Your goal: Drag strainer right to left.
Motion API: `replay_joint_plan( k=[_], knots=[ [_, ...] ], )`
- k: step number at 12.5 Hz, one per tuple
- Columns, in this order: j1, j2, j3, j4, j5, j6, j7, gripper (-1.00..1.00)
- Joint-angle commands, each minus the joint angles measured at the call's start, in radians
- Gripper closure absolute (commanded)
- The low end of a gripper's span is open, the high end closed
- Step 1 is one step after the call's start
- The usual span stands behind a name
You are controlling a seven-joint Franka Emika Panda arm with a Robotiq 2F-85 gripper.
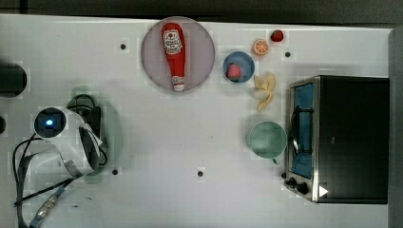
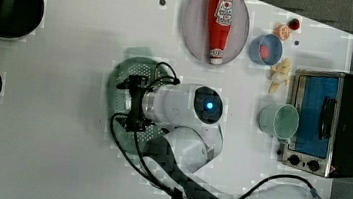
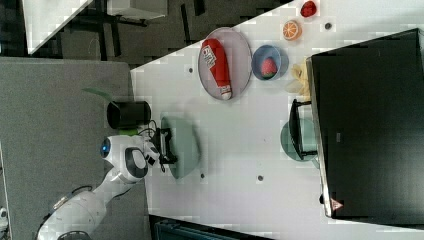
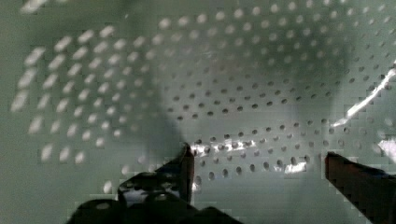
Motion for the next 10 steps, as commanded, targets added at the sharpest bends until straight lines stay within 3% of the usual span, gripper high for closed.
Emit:
replay_joint_plan(
  k=[1, 7, 10],
  knots=[
    [0.040, 0.002, 0.016, 0.040, 0.027, -0.023, 0.044, -1.00],
    [0.066, 0.031, 0.008, 0.096, 0.038, -0.024, 0.040, -1.00],
    [0.065, -0.046, -0.022, 0.089, 0.028, -0.097, -0.097, -1.00]
  ],
)
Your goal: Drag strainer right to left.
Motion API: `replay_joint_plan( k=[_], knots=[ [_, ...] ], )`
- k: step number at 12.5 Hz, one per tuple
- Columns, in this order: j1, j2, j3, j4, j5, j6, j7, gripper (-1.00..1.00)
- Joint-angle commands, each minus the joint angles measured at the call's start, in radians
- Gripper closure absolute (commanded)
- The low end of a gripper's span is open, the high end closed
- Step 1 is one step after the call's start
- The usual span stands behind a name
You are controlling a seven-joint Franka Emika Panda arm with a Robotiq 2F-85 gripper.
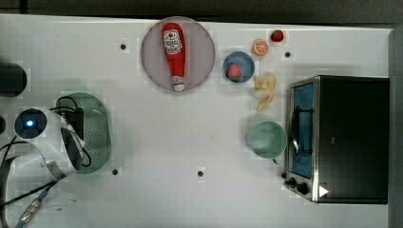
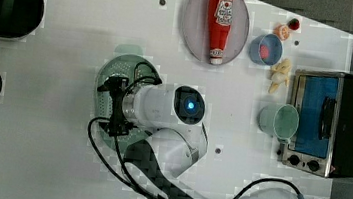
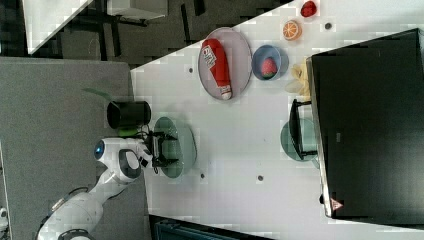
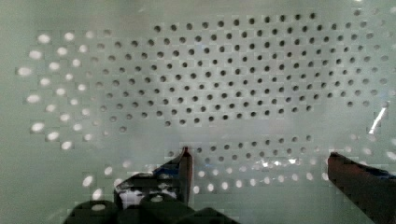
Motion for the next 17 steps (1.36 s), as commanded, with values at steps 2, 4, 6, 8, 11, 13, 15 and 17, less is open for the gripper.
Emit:
replay_joint_plan(
  k=[2, 4, 6, 8, 11, 13, 15, 17],
  knots=[
    [0.009, -0.176, -0.074, -0.002, -0.006, -0.149, -0.232, -1.00],
    [0.006, -0.291, -0.148, 0.000, -0.014, -0.252, -0.376, -1.00],
    [0.000, -0.413, -0.249, 0.004, -0.017, -0.333, -0.482, -1.00],
    [-0.007, -0.532, -0.363, 0.006, -0.024, -0.428, -0.626, -1.00],
    [-0.019, -0.688, -0.541, 0.006, -0.136, -0.604, -0.908, -1.00],
    [-0.027, -0.768, -0.642, 0.006, -0.253, -0.708, -1.093, -1.00],
    [-0.031, -0.823, -0.714, 0.006, -0.332, -0.765, -1.207, -1.00],
    [-0.031, -0.858, -0.758, 0.004, -0.334, -0.767, -1.209, -1.00]
  ],
)
